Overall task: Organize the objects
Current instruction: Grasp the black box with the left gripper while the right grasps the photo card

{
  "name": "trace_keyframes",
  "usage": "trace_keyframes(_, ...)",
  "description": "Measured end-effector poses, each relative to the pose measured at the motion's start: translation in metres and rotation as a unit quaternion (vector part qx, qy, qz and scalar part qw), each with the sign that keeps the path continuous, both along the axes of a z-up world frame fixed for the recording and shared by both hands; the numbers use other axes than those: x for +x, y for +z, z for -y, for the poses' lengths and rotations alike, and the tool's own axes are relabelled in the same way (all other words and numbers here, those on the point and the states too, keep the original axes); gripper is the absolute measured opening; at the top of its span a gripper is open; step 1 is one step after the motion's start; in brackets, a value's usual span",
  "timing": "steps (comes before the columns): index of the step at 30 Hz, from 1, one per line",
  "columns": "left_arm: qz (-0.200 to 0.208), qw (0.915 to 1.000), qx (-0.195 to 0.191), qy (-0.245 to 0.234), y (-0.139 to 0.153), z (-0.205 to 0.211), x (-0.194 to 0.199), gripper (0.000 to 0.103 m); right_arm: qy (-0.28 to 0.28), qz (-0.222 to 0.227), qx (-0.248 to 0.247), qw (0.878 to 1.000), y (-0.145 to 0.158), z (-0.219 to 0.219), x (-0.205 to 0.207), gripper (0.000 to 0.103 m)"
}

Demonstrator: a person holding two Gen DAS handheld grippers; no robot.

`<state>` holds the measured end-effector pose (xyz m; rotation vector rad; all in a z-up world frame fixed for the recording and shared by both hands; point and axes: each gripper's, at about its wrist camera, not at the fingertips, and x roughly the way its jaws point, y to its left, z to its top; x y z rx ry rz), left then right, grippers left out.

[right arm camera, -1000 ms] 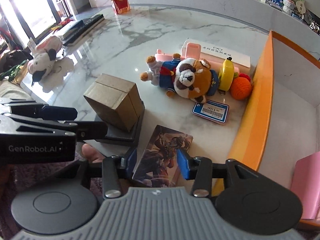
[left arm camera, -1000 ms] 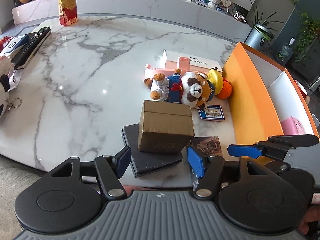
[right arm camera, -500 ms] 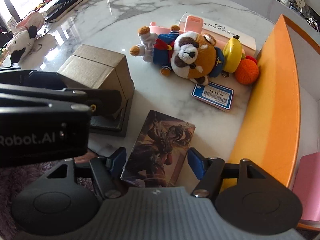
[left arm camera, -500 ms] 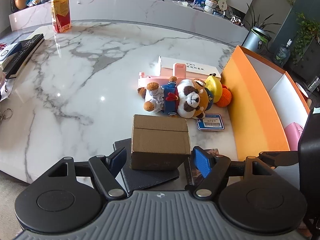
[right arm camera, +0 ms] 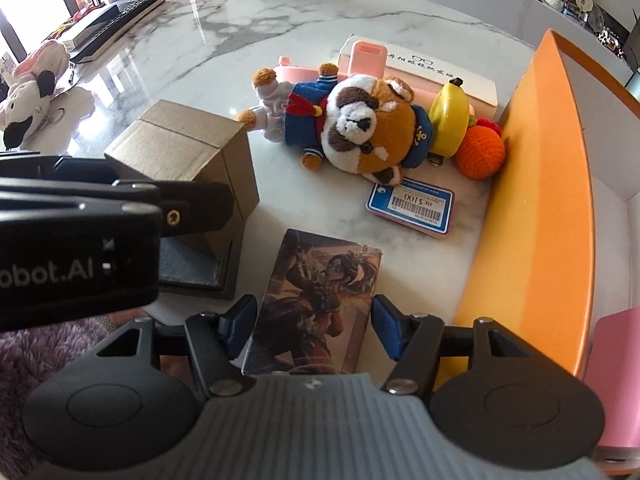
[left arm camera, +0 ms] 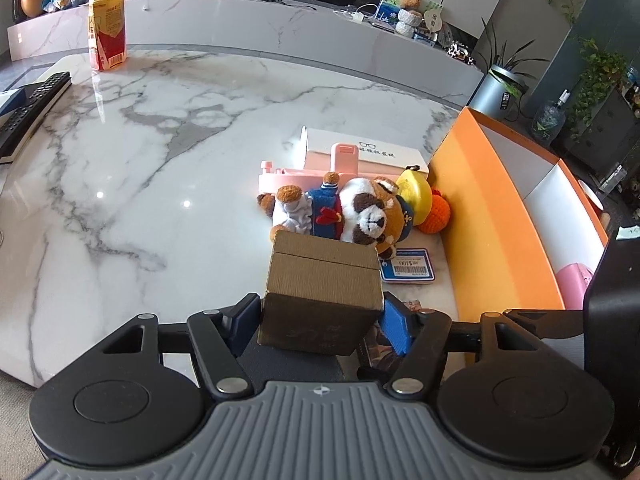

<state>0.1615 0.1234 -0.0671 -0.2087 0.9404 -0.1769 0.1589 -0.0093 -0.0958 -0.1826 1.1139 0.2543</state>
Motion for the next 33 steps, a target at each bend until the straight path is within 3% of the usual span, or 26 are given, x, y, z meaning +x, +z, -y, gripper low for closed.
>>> trace_keyframes(6, -0.002, 1.0, -0.004, -0.007, -0.003, 0.004, 0.015, 0.076, 0.003, 0.005, -0.002, 1.0, 0.002, 0.003, 0.001, 0.065)
trace_keyframes(11, -0.01, 0.9999, 0.001, -0.004, 0.0, 0.0, 0.008, 0.088, 0.018, 0.024, -0.011, 0.999, 0.009, 0.001, -0.008, 0.065)
trace_keyframes(17, -0.077, 0.9957, 0.044, 0.027, -0.011, -0.009, 0.001, 0.094, 0.028, 0.023, -0.017, 0.999, 0.011, 0.0, -0.013, 0.065)
trace_keyframes(22, -0.125, 0.9908, -0.009, 0.052, -0.029, -0.022, 0.005, 0.094, 0.039, 0.016, -0.016, 0.999, 0.009, -0.001, -0.022, 0.066)
trace_keyframes(25, -0.135, 0.989, 0.016, 0.057, -0.034, -0.015, 0.009, 0.094, 0.047, 0.017, -0.026, 0.998, 0.006, -0.004, -0.027, 0.066)
trace_keyframes(33, -0.168, 0.9842, 0.029, 0.049, -0.047, -0.004, 0.019, 0.097, 0.049, 0.015, -0.029, 0.998, 0.001, -0.004, -0.033, 0.069)
